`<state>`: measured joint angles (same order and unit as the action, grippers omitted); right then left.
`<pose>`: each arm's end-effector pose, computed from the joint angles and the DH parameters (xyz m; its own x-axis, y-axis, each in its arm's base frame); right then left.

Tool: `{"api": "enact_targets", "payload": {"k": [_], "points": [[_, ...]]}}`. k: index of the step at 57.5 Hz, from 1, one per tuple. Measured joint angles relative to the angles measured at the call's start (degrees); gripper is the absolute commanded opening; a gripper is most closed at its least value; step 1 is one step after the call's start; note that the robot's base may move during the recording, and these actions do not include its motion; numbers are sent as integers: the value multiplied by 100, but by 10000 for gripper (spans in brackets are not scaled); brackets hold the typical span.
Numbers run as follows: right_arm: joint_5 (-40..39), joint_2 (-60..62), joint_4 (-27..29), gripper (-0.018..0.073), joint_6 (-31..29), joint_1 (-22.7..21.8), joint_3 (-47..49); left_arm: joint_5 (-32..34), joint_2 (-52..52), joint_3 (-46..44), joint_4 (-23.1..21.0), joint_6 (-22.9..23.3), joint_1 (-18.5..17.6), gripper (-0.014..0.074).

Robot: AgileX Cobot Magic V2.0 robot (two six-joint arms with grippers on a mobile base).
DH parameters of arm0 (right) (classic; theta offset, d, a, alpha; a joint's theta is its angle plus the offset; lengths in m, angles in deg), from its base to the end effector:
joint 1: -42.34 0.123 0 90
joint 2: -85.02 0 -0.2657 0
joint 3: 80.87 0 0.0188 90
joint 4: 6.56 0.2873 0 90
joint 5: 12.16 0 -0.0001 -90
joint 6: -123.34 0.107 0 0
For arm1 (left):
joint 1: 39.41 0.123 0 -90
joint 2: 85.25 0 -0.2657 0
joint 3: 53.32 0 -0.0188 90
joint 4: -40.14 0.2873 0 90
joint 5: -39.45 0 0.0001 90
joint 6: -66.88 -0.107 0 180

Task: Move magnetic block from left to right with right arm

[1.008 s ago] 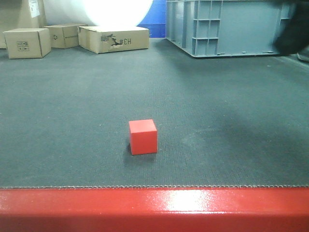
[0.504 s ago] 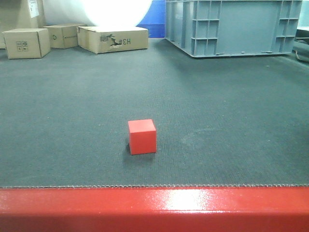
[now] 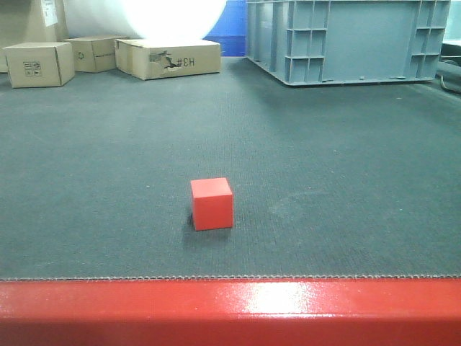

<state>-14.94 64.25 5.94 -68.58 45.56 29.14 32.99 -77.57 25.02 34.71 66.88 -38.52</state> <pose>0.1459 0.0071 0.2358 0.0336 0.0118 -0.9994 -0.0460 0.9989 0.0102 0.1289 0.0009 0.1925 -0.0421 -0.0947 -0.9946 -0.0089 0.9955 -0.0944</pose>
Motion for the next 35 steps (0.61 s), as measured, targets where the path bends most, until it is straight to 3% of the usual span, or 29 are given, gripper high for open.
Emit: {"api": "enact_targets", "payload": {"k": [19,26,35], "points": [[0,21,0,33,0,0,-47,0,0,0,0,0,0,-126],[22,229,-443,33,44,0,-115,0,0,0,0,0,0,-126],[-9,702,-873,33,966,0,-589,0,0,0,0,0,0,-126]]}}
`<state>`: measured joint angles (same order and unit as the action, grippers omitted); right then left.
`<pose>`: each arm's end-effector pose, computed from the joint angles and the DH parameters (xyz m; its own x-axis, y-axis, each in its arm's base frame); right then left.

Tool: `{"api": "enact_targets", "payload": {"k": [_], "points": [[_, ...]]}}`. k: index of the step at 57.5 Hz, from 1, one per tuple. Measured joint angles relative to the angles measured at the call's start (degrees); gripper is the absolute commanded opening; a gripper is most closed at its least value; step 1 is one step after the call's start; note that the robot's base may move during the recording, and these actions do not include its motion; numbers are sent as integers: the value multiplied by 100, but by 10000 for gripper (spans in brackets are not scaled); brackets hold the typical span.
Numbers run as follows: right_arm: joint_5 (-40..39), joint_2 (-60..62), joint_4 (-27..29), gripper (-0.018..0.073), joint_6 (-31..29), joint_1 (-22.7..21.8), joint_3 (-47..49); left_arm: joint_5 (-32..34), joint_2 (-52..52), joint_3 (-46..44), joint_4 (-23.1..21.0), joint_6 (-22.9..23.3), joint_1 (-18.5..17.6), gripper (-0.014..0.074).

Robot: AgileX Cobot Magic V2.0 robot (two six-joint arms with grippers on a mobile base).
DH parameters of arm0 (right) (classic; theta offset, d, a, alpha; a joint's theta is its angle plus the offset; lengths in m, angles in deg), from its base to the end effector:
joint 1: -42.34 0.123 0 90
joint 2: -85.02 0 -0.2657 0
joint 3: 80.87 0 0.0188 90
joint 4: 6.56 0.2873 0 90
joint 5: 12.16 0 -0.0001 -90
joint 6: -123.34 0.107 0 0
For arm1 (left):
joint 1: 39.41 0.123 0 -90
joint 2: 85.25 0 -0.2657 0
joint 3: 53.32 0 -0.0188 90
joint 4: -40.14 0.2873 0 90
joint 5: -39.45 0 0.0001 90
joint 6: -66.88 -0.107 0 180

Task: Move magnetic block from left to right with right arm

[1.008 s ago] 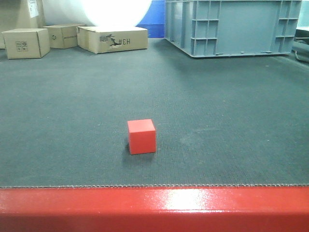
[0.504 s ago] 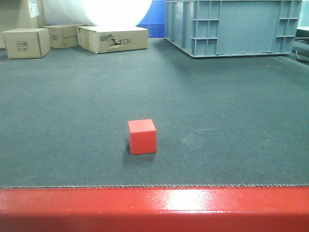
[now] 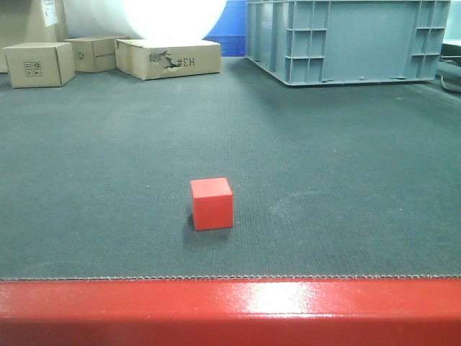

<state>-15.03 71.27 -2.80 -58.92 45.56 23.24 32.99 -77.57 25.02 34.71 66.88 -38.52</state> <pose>0.1357 0.0073 0.2127 0.0547 0.0292 -0.9981 -0.0543 0.9982 0.0262 0.1289 0.0009 0.1925 -0.0421 -0.0947 -0.9946 -0.0089 0.9955 -0.0944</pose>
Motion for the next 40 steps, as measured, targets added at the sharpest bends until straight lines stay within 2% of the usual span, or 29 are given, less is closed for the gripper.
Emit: {"api": "enact_targets", "payload": {"k": [4,14,29,40], "points": [[80,287,-46,33,403,0,-205,0,0,0,0,0,0,-126],[287,590,-72,33,592,-27,-241,0,0,0,0,0,0,-126],[401,599,-93,33,226,-282,-254,0,0,0,0,0,0,-126],[401,599,-93,33,27,-282,-254,0,0,0,0,0,0,-126]]}}
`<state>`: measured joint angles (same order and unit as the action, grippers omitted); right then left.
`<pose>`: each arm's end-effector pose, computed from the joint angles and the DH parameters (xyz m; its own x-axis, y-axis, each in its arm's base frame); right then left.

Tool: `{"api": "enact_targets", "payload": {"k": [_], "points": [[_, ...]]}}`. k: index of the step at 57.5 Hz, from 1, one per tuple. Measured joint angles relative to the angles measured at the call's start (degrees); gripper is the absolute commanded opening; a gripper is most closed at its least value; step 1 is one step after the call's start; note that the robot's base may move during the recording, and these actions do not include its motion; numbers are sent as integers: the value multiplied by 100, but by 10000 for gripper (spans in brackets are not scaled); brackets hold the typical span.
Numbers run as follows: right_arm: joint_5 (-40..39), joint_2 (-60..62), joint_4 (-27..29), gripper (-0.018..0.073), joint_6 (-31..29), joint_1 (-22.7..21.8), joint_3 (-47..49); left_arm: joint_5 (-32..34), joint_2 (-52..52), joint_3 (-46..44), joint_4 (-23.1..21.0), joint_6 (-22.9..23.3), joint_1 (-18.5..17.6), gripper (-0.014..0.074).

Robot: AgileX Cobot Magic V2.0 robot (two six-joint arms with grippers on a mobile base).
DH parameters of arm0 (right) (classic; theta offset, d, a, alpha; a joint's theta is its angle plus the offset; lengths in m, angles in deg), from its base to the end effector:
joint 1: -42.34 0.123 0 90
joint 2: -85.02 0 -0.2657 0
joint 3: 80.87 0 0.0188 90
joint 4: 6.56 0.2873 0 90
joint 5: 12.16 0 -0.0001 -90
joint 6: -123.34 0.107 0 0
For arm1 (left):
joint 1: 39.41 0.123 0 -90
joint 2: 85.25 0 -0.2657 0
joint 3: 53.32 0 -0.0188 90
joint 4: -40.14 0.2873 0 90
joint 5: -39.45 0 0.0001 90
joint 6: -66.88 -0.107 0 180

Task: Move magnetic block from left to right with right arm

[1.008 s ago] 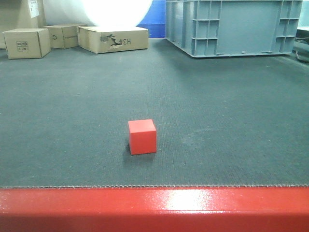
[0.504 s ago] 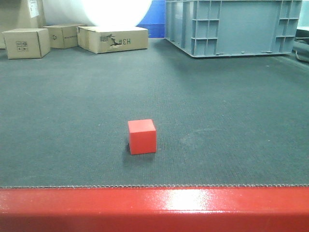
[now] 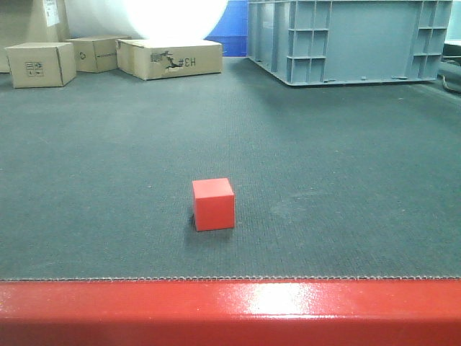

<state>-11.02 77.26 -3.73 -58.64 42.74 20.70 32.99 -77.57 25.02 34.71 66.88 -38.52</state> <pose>0.1290 0.0010 0.2016 0.0465 0.0151 -0.9988 -0.0087 0.9999 0.0148 0.1289 0.0009 0.1925 -0.0421 -0.0947 -0.9946 -0.0089 0.9955 -0.0944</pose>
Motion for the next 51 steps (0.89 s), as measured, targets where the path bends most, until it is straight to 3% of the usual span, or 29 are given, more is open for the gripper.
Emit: {"api": "enact_targets", "payload": {"k": [51], "points": [[-10,0,10,33,-34,0,0,0,0,0,0,0,0,-126]]}}
